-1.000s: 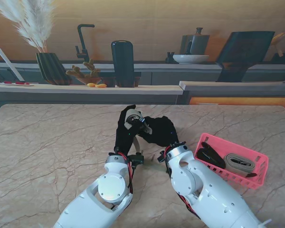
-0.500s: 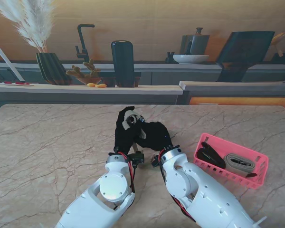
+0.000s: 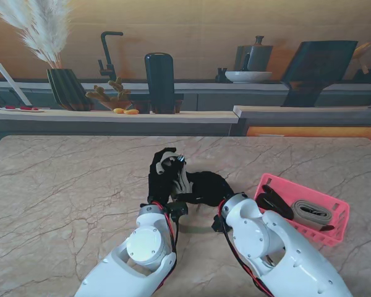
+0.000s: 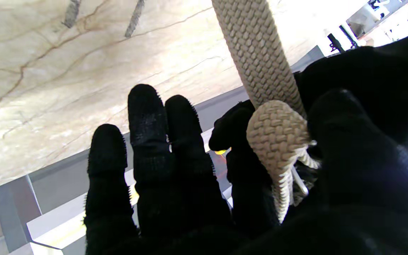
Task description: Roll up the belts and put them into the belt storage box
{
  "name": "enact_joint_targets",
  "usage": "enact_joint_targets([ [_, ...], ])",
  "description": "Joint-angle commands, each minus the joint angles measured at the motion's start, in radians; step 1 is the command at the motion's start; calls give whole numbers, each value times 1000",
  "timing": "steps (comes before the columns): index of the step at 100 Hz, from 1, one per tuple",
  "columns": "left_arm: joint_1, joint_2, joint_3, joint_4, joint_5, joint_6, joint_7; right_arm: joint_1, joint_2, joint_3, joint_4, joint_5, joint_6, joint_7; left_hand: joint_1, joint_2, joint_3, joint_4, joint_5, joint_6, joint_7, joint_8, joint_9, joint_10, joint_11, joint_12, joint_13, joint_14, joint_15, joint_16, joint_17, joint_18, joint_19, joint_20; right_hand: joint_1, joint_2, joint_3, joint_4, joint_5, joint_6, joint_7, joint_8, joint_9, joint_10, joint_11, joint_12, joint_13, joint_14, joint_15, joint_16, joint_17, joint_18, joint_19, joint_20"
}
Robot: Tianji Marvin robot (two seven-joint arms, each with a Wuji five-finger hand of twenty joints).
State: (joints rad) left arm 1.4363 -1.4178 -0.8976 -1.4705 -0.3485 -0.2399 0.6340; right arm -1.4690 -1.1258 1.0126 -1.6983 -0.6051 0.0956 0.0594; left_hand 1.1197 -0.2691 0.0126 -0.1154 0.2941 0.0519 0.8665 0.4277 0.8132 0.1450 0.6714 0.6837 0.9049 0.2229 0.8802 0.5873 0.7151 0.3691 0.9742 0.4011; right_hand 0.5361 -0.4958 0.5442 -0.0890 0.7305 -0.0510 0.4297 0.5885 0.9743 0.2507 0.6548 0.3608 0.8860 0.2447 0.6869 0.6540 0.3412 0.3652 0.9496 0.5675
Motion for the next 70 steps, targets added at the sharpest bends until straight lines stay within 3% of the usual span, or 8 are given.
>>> enact_joint_targets([
  [1,-5,0,-5,-30,17,8,-14,-31,19,15,18,6,10,-18,140,140,-27,61,48,-63,70,20,83,-85,90,41,226,-194,315,100,121,-151,640,94,40,55,-14,41,97,127,45,26,20,20,-27,-7,-23,13,-15,-2,-18,-1,-19,35],
  [5,-6,2,-6,-29,16,17,-21,-42,20,30,12,5,5,-20,109,121,-22,69,57,-60,71,26,97,-90,123,60,252,-231,360,119,149,-170,687,97,41,58,-18,43,102,124,48,28,24,18,-27,-5,-21,12,-16,0,-19,-3,-22,38],
  [16,-9,6,-8,-24,-2,31,-45,-76,19,75,-8,0,-20,-38,-167,-37,320,30,87,-52,50,54,134,-106,204,101,307,-305,455,192,204,-222,809,69,46,60,-23,45,109,107,54,31,33,11,-29,-2,-14,8,-14,2,-15,-5,-24,46],
  [24,-16,7,-6,-13,-4,34,-56,-98,17,102,-19,0,-46,-55,-319,-109,478,9,107,-35,15,80,138,-130,233,129,322,-338,480,224,223,-251,847,64,77,65,-28,35,107,82,70,26,42,-3,-30,0,-7,-8,-15,5,-10,-13,-30,54],
  [26,-17,7,-5,-10,-3,34,-58,-101,16,107,-19,1,-57,-64,-329,-112,484,11,108,-34,13,82,138,-133,236,132,322,-339,482,226,223,-254,849,64,98,59,-32,28,105,73,81,19,46,-7,-31,1,-3,-12,-15,5,-9,-14,-33,58],
  [30,-20,6,-4,-7,-4,36,-59,-106,12,112,-16,3,-73,-87,-332,-110,487,10,109,-34,13,82,137,-135,237,133,321,-340,481,226,222,-255,850,64,136,45,-38,17,74,52,208,-98,55,-14,-32,5,5,-18,-14,11,-4,-14,-46,83],
  [42,-24,5,0,-3,-7,37,-61,-101,0,107,13,-7,-127,-167,-312,-105,472,-2,112,-50,9,84,124,-138,230,150,281,-318,460,237,174,-237,830,72,179,8,23,-10,1,-38,400,-215,64,-41,-30,6,15,-48,-12,16,1,-19,-55,90],
  [70,-35,-2,6,23,35,50,-39,-35,-46,46,139,-36,-262,-421,-292,-87,405,4,108,-71,-1,123,72,-134,174,172,170,-251,346,229,51,-199,704,110,203,71,117,-39,45,-162,495,-242,115,-108,-7,10,54,-109,28,33,27,-34,-52,86],
])
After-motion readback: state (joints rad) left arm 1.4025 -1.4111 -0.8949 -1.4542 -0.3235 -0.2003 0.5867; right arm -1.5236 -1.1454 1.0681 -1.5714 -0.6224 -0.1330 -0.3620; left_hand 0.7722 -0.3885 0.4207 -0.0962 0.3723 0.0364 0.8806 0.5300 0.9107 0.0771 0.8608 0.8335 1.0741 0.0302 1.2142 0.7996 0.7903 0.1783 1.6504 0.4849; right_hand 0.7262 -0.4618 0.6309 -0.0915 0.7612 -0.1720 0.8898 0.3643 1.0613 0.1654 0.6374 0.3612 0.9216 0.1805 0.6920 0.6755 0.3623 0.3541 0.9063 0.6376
